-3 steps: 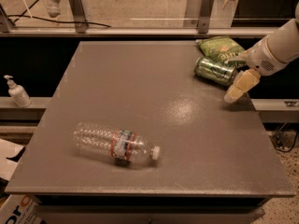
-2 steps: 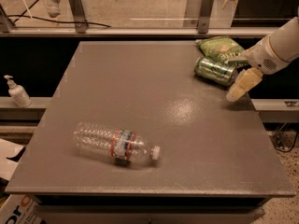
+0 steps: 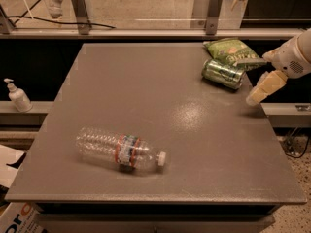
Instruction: Move green can near green jalapeno chip bag
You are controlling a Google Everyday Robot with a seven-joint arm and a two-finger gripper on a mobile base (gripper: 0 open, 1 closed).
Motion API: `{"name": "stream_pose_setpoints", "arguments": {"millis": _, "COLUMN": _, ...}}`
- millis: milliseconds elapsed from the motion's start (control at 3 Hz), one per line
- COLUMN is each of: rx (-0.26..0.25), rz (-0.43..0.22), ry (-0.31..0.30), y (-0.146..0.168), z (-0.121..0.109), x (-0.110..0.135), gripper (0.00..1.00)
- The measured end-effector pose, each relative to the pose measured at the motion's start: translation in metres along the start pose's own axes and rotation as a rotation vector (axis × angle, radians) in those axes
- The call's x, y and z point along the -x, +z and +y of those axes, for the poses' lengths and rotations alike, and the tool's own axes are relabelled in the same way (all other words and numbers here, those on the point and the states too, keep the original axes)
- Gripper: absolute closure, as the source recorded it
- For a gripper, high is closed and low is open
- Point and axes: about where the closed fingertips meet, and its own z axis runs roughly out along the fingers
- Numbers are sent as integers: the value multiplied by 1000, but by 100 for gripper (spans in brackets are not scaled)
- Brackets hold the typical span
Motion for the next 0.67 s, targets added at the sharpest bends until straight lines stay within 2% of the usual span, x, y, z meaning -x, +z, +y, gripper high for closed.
{"name": "stream_pose_setpoints", "arguments": {"millis": 333, "rx": 13, "rz": -56, "ry": 46, "y": -24, "z": 15, "x": -10, "gripper": 0}}
{"name": "stream_pose_setpoints", "arguments": {"millis": 667, "rx": 24, "rz": -87, "ry": 72, "y": -46, "z": 31, "x": -12, "gripper": 0}}
